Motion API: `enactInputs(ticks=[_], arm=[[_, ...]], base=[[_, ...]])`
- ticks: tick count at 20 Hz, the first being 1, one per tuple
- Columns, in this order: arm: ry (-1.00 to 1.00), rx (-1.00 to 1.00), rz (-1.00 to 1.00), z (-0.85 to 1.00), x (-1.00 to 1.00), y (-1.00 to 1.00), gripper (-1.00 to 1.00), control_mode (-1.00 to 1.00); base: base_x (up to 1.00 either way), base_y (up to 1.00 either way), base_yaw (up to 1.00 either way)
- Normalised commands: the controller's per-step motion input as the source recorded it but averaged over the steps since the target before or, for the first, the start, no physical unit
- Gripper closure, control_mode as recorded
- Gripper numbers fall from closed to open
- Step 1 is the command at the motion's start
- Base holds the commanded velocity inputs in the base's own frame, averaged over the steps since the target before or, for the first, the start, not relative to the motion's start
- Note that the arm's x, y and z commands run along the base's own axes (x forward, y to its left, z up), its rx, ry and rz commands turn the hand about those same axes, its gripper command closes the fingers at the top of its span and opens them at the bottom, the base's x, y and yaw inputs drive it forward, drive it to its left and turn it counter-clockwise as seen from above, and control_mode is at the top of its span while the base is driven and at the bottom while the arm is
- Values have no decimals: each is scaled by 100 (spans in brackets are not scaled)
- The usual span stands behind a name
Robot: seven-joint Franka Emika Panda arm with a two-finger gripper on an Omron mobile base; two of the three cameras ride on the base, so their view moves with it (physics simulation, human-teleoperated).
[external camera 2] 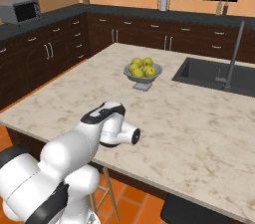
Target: Take a straw from the drawer in front and place it inside the glass cup on the dining counter.
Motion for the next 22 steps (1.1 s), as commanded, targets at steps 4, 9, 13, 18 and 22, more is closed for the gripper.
enactInputs(ticks=[4,9,13,18,22], arm=[[0,0,0,-27,-7,47,-100,-100],[0,0,0,0,0,15,-100,-100],[0,0,0,0,0,7,-100,-100],[1,0,0,0,0,7,-100,-100],[1,0,0,0,5,2,-100,-100]], base=[[0,0,0],[0,0,0],[0,0,0],[0,0,0],[0,0,0]])
